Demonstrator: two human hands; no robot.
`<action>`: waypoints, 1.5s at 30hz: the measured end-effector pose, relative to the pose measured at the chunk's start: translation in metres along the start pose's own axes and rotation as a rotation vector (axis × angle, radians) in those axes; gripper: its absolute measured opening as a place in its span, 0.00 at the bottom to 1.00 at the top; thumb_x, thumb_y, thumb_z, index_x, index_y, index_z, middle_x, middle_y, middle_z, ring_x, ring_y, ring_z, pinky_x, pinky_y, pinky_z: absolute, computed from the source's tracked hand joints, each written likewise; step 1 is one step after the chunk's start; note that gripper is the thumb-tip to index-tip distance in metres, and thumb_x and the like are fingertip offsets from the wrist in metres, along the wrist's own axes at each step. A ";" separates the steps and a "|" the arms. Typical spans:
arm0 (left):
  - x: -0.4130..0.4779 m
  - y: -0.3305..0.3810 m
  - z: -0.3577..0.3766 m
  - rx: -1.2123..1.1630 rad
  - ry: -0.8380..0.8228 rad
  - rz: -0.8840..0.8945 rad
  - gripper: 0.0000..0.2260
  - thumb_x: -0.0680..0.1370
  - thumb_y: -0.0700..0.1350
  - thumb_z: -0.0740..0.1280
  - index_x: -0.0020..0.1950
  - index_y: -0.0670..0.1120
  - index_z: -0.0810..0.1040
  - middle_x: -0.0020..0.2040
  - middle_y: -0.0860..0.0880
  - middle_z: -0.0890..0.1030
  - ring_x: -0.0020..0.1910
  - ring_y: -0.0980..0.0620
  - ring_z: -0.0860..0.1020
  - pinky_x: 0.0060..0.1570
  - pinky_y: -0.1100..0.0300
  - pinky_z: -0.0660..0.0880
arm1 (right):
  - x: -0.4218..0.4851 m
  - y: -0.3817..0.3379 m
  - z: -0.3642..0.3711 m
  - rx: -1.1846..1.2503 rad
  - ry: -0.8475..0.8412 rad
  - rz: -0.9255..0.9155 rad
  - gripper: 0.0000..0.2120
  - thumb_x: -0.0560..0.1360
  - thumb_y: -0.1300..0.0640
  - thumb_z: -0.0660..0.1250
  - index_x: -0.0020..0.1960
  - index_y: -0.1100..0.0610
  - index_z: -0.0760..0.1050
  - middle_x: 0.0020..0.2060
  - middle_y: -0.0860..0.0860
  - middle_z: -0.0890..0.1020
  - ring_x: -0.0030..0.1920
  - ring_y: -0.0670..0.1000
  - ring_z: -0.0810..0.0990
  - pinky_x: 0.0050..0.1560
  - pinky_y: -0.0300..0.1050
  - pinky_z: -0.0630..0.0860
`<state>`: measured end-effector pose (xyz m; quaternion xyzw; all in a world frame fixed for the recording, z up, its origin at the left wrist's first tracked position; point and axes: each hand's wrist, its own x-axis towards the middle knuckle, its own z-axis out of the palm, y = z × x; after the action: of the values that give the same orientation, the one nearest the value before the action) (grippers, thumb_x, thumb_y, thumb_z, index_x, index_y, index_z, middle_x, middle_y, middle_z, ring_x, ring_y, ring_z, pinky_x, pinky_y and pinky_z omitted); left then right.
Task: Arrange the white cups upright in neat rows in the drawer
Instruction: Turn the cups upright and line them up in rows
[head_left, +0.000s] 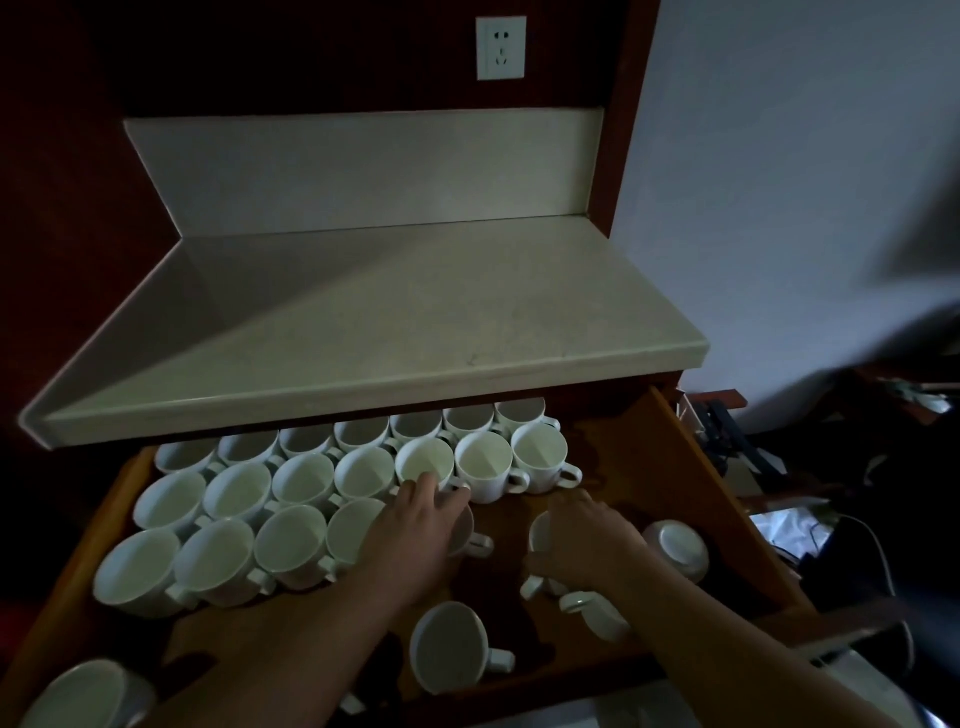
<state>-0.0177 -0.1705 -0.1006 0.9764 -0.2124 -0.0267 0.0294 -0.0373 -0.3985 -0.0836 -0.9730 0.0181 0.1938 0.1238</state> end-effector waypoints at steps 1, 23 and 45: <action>-0.001 -0.001 0.001 0.007 -0.006 -0.003 0.34 0.76 0.55 0.71 0.79 0.57 0.60 0.69 0.46 0.66 0.66 0.44 0.70 0.60 0.52 0.75 | 0.000 0.002 -0.002 0.005 0.006 -0.003 0.36 0.69 0.38 0.74 0.69 0.55 0.69 0.68 0.53 0.75 0.65 0.57 0.77 0.61 0.54 0.78; -0.014 -0.024 -0.010 -0.056 0.065 0.286 0.07 0.75 0.45 0.67 0.51 0.52 0.81 0.47 0.52 0.81 0.51 0.47 0.78 0.54 0.56 0.65 | 0.009 -0.005 0.008 0.037 0.018 -0.044 0.47 0.69 0.38 0.78 0.75 0.61 0.62 0.71 0.58 0.73 0.67 0.57 0.77 0.62 0.50 0.79; -0.014 -0.036 0.001 -0.060 0.047 0.223 0.08 0.76 0.52 0.66 0.51 0.54 0.83 0.48 0.53 0.81 0.53 0.49 0.77 0.50 0.57 0.68 | 0.023 -0.017 0.007 0.351 0.063 -0.141 0.35 0.66 0.46 0.81 0.68 0.50 0.71 0.59 0.46 0.81 0.57 0.49 0.81 0.54 0.48 0.80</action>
<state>-0.0154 -0.1320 -0.1037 0.9458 -0.3179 -0.0067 0.0666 -0.0173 -0.3804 -0.0946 -0.9409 -0.0125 0.1482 0.3042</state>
